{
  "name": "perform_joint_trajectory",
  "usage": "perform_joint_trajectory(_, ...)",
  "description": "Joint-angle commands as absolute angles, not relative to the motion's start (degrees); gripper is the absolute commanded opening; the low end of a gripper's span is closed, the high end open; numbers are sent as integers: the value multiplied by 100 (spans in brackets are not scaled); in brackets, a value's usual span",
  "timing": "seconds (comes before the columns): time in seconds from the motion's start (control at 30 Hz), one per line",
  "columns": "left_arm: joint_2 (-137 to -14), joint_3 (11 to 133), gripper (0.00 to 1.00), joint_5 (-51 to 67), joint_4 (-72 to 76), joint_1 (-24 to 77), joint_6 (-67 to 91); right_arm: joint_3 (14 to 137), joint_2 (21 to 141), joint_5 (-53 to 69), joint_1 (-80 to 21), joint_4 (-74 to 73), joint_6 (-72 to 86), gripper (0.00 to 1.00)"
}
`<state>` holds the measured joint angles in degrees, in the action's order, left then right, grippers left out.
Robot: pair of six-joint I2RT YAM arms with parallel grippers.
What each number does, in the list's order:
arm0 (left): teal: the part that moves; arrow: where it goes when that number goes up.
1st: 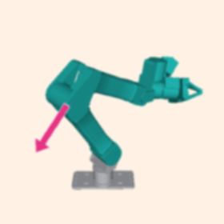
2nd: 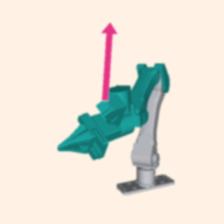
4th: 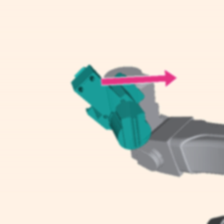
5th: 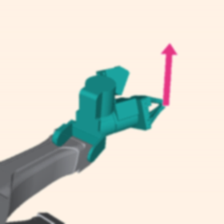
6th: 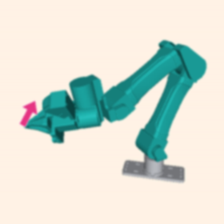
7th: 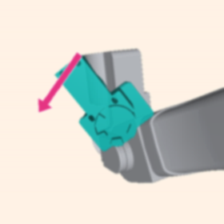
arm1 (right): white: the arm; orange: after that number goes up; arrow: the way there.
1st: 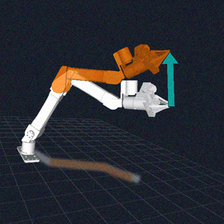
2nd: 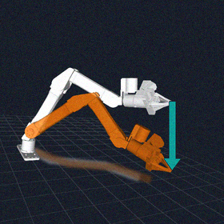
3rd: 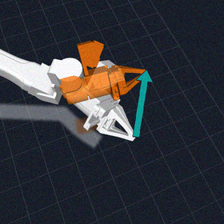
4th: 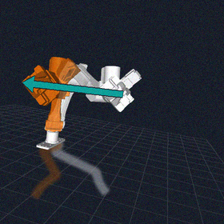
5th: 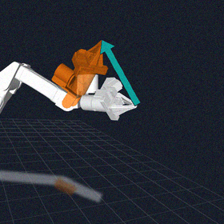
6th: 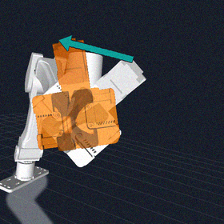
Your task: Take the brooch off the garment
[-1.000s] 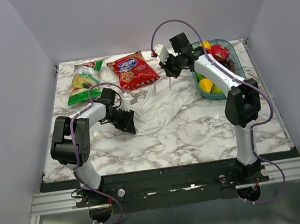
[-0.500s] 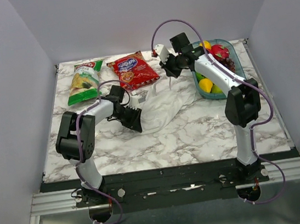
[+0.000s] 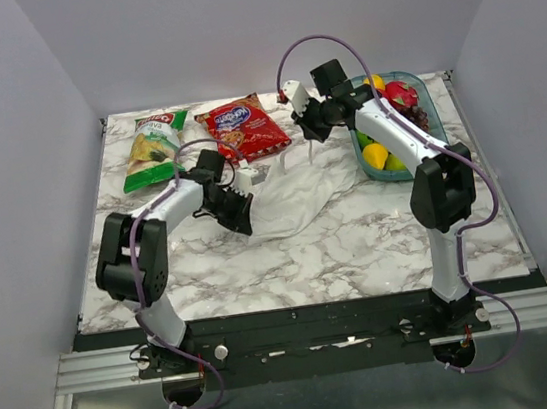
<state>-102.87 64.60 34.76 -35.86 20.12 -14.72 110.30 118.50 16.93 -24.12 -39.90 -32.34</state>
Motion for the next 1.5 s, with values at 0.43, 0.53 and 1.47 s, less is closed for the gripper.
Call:
perform_joint_trajectory(0.43,-7586,7814,0,3489,-5476,150,-3841,12296,11522,1793,-1916,-4421,-2962,1)
perform_joint_trajectory(0.53,-7374,7525,0,3454,-5441,123,-3823,12103,11575,1863,-1934,-4482,-2874,3)
perform_joint_trajectory(1.47,-7233,5827,0,3006,-4272,105,-2312,7953,11038,2593,-3331,-3621,-7787,45)
